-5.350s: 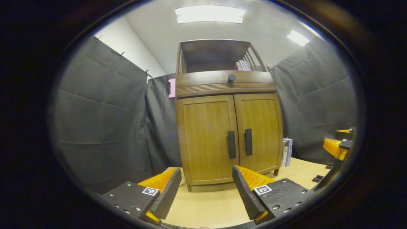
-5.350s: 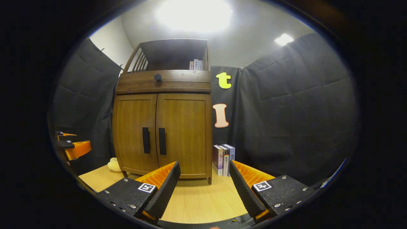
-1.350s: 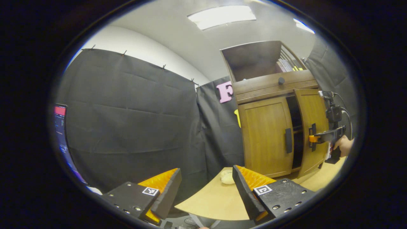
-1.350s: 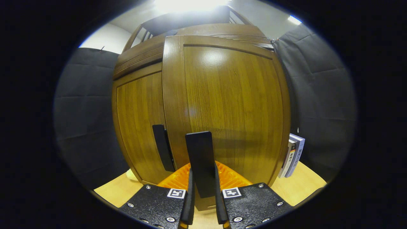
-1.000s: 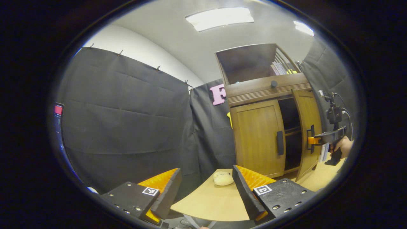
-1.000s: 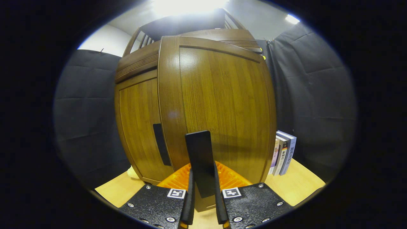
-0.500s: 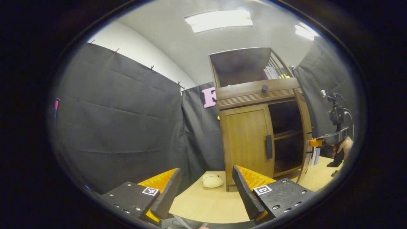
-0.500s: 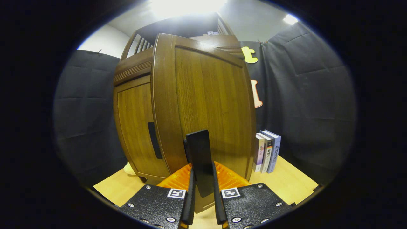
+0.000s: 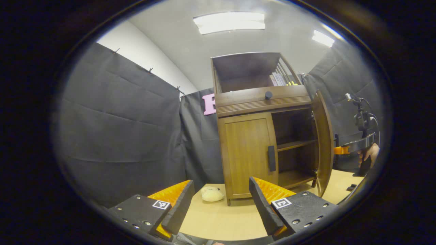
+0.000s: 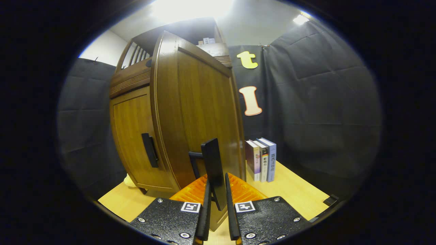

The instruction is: Open the right door of the double-door shoe cabinet with the right hand, and open the left door with the left hand.

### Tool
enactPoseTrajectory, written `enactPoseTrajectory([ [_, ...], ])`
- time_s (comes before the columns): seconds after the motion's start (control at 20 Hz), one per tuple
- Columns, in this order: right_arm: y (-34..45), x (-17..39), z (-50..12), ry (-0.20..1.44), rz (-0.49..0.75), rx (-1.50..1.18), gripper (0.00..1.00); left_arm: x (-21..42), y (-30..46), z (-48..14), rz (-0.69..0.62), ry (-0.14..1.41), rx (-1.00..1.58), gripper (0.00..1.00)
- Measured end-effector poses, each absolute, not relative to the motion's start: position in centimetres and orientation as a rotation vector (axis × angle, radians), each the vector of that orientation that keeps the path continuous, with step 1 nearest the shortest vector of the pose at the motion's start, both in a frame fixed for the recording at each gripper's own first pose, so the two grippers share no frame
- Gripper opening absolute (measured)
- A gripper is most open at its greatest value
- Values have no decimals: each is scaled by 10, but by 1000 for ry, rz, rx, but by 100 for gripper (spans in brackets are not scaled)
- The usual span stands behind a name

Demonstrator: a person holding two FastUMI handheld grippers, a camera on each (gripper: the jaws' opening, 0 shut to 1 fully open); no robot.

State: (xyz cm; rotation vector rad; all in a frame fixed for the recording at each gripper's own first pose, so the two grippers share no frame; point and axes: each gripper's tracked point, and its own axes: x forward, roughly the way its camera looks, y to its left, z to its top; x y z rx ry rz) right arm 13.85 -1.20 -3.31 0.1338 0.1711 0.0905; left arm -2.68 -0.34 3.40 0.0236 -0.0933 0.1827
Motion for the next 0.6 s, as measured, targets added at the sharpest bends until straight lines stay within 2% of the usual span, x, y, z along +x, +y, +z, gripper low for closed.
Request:
enactPoseTrajectory([
  [0.05, -24, 139, -33, 166, 61, 108, 23, -25, -9, 32, 169, -94, 19, 99],
  [0.1, -36, 141, -31, 158, 32, 84, 19, -22, -13, 31, 157, -92, 14, 92],
  [0.15, -46, 139, -28, 150, 1, 67, 16, -19, -13, 27, 150, -89, 10, 92],
  [0.2, -56, 141, -24, 146, -16, 69, 13, -18, -15, 25, 144, -86, 5, 99],
  [0.25, -60, 139, -27, 159, -13, 86, 11, -19, -17, 21, 139, -83, -1, 98],
  [0.3, -62, 138, -26, 158, -8, 98, 3, -20, -18, 20, 134, -80, -7, 99],
  [0.35, -65, 140, -26, 163, -3, 90, 11, -20, -20, 19, 131, -78, -10, 99],
  [0.6, -69, 139, -27, 178, 3, 93, 12, -11, -8, 21, 143, -84, -9, 98],
])
